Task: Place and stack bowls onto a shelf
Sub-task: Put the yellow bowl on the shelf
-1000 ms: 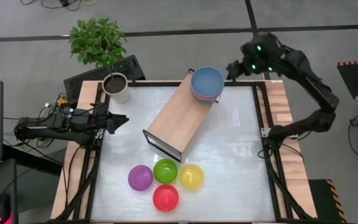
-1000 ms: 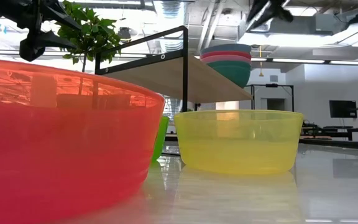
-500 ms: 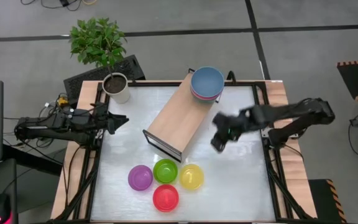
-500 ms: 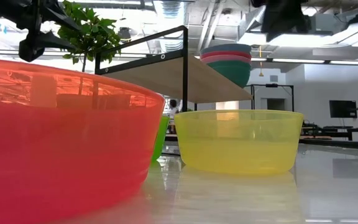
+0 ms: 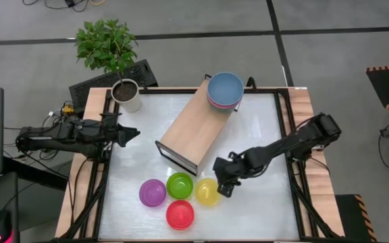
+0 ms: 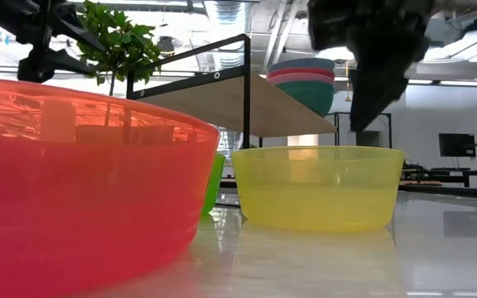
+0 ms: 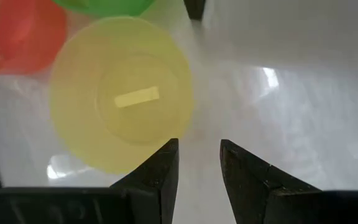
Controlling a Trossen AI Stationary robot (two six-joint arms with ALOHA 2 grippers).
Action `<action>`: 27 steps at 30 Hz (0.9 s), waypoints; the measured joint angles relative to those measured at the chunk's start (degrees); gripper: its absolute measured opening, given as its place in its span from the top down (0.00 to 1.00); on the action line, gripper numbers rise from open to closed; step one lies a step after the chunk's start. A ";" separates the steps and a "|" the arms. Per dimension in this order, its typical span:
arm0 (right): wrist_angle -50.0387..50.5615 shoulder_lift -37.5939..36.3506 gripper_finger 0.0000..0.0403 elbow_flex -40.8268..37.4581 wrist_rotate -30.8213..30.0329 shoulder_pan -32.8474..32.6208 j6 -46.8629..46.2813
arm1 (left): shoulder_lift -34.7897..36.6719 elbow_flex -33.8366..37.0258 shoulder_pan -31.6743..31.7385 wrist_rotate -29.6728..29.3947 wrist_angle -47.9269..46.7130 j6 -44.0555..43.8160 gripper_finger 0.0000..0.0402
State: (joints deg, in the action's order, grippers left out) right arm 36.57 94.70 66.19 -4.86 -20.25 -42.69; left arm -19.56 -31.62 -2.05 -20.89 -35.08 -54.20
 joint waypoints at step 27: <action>-8.59 8.59 0.95 0.09 6.12 1.24 0.39 | -1.41 0.00 -0.01 2.40 -2.02 0.94 0.52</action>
State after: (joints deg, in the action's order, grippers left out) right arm 27.98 103.28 66.28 1.26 -19.02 -42.30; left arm -20.97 -31.62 -2.07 -18.49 -37.10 -53.25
